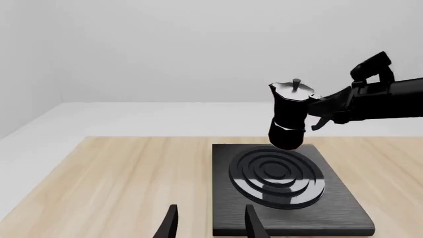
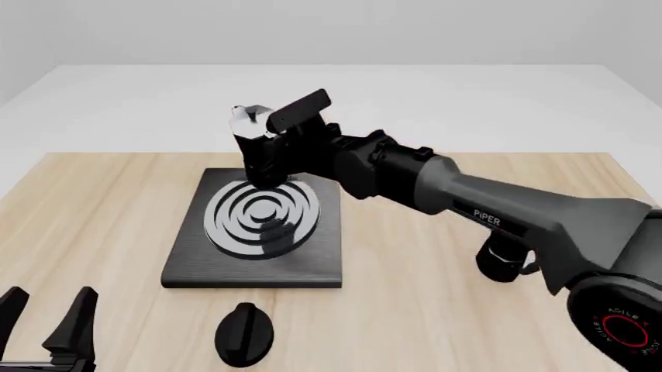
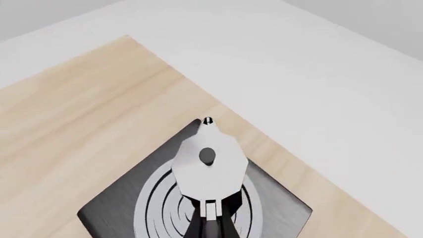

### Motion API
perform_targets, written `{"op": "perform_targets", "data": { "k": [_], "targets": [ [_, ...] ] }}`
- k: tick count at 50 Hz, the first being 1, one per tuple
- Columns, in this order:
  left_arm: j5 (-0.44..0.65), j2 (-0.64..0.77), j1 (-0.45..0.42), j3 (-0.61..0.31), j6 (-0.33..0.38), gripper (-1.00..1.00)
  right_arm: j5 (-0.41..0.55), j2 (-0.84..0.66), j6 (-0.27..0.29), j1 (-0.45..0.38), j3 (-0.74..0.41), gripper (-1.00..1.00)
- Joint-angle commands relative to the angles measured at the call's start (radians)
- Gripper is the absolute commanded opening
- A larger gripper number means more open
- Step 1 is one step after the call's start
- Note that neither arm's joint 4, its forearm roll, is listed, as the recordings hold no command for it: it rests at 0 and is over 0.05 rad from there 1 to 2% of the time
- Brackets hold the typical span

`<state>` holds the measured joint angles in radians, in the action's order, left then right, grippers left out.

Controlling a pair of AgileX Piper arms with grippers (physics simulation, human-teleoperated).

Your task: Put both moka pots on the stove.

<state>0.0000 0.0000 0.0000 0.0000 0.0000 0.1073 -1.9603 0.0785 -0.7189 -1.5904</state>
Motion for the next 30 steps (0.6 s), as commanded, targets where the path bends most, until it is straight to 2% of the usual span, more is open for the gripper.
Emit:
{"op": "perform_targets", "data": {
  "k": [1, 30],
  "targets": [
    [0.000, 0.000, 0.000, 0.000, 0.000, 1.00, 0.015, -0.065, -0.016, -0.014, -0.120, -1.00],
    [0.000, 0.000, 0.000, 0.000, 0.000, 1.00, 0.057, -0.206, -0.021, -0.018, -0.272, -1.00]
  ]
}}
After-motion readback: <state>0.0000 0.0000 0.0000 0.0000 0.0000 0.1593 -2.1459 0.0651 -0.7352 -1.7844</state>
